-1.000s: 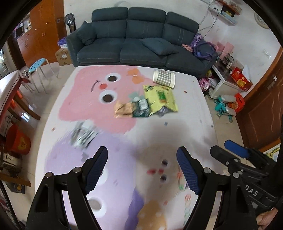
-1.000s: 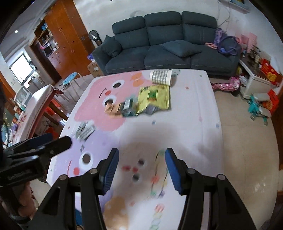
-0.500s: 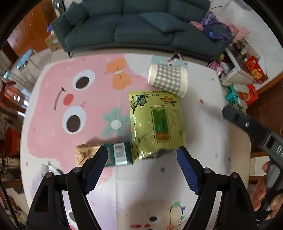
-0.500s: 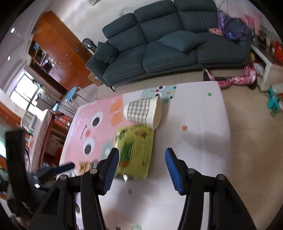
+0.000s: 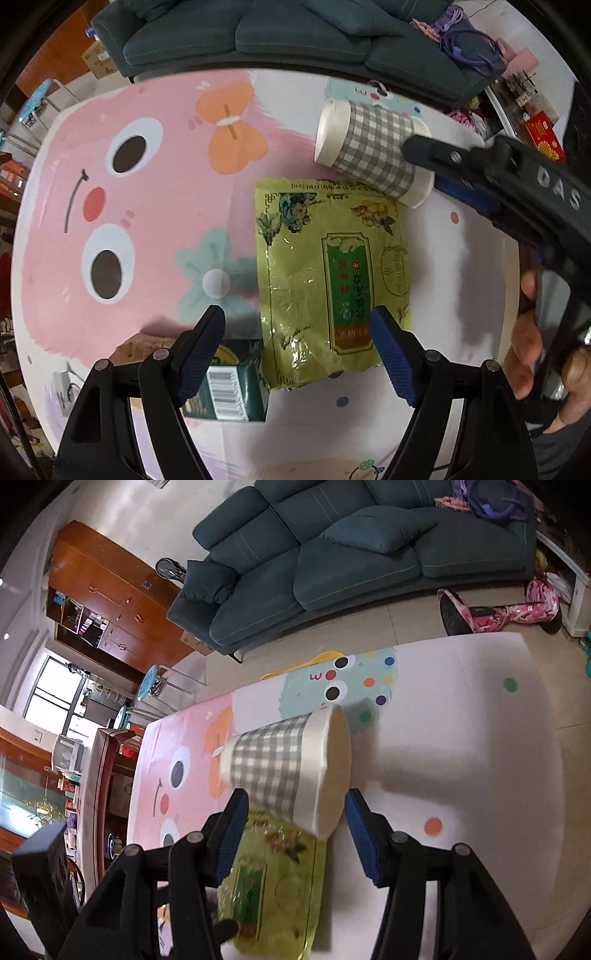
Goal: Collect trash
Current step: 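Grasp the green tea packet with the left tool while the right tool grasps the checkered paper cup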
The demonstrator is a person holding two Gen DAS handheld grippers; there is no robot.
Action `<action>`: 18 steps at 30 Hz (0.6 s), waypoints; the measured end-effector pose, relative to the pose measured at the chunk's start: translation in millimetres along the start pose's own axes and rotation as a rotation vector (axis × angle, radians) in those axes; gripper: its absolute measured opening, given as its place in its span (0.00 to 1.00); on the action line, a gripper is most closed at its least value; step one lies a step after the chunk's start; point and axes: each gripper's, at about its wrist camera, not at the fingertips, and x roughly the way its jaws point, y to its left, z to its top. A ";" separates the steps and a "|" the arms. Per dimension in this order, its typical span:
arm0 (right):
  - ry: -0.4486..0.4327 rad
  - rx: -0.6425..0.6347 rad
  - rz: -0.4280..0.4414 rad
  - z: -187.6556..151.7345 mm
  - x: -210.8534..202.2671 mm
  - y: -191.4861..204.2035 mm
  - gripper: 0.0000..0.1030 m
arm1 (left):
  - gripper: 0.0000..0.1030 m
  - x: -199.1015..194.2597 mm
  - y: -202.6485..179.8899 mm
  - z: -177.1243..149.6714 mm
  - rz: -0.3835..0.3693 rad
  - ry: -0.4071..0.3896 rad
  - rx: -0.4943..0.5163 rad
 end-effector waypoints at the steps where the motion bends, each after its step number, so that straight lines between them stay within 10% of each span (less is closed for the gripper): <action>1: 0.006 0.007 0.009 1.9 5.9 -1.4 0.53 | 0.77 3.2 0.6 1.0 -0.005 0.007 -0.001; 8: 0.007 -0.056 0.099 0.4 17.2 3.5 0.19 | 0.77 25.9 6.0 3.4 -0.045 0.057 -0.014; 18: -0.051 -0.090 0.153 -35.8 -23.1 -6.6 0.02 | 0.71 41.0 -8.5 -3.3 -0.030 0.050 0.024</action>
